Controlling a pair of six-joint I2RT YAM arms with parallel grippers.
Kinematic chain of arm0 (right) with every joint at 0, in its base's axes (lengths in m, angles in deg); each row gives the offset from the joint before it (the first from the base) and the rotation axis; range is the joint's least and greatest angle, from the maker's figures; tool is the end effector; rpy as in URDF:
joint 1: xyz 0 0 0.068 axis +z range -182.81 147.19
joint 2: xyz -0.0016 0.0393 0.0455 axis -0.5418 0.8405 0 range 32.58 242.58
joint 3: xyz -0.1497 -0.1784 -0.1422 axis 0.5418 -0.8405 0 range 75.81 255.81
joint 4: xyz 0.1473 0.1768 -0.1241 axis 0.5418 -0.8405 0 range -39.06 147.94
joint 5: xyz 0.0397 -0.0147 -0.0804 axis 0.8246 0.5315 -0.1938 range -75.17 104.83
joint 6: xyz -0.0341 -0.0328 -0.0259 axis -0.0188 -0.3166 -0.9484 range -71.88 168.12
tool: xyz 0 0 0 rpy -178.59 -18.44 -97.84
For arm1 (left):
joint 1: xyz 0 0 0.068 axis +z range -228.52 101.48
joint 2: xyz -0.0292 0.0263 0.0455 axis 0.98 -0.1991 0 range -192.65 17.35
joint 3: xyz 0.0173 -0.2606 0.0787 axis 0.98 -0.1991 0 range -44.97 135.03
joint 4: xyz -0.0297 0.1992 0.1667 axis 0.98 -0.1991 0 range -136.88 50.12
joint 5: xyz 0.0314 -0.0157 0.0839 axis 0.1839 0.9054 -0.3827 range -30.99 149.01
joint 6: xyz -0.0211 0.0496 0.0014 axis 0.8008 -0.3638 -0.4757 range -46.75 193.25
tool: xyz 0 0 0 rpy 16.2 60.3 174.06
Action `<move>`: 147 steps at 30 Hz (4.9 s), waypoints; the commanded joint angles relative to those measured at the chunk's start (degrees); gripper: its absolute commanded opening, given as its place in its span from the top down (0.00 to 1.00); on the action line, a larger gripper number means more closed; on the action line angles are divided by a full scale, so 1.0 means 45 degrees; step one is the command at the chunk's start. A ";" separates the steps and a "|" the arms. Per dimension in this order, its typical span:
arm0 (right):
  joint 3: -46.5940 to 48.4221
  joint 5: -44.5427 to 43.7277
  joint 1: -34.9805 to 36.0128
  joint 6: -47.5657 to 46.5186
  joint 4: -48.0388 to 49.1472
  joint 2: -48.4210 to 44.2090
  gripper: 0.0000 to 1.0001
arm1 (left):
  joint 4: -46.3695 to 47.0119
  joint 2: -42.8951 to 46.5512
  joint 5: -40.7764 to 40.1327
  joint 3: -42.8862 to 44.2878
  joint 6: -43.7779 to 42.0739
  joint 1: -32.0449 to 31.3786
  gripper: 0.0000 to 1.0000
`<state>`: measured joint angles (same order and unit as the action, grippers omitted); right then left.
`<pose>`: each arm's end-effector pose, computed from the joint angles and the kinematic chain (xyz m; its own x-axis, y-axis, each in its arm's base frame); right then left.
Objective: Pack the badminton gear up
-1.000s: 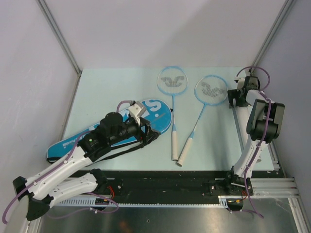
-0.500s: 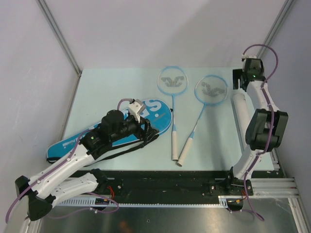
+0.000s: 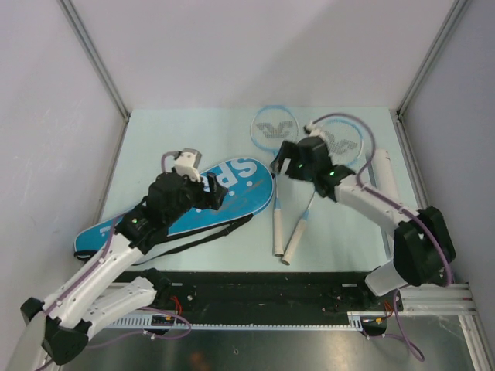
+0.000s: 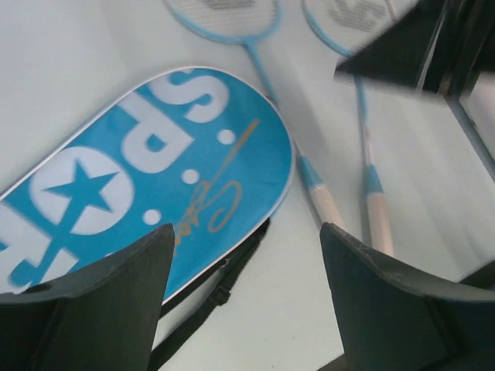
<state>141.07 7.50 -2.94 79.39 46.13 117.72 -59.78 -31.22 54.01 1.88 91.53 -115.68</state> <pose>0.2982 0.1660 0.2923 -0.5970 0.2508 -0.7621 -0.1052 0.9172 0.3843 0.1563 -0.1147 0.3237 -0.4473 -0.0530 -0.8928 0.4181 0.8701 -0.2611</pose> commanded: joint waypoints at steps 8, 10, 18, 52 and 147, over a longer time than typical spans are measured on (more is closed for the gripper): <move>-0.1337 0.3644 0.5138 0.6820 0.8543 0.4320 0.20 | -0.2178 0.2922 -0.3265 0.1637 0.0470 0.0603 0.20; -0.1356 0.3001 0.5625 0.7288 0.8057 0.4671 0.20 | -0.2334 0.3157 -0.3110 0.1776 0.0061 0.0623 0.20; -0.1686 0.1180 0.6176 0.6391 0.5538 0.3970 0.19 | -0.2570 0.2476 -0.2719 0.1933 -0.0547 0.0623 0.20; -0.3544 -0.0031 0.4144 0.6139 0.7605 0.4400 0.72 | -0.2220 -0.5998 -0.2307 -0.0470 0.1952 -0.2852 0.32; -0.1610 -0.4780 0.6527 0.3755 0.7506 0.4711 0.58 | -0.1691 -0.5475 0.1988 0.5624 0.2421 0.0935 1.00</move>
<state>131.62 -9.38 27.29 96.59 81.98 136.50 -69.38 -56.60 62.41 23.65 100.38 -111.75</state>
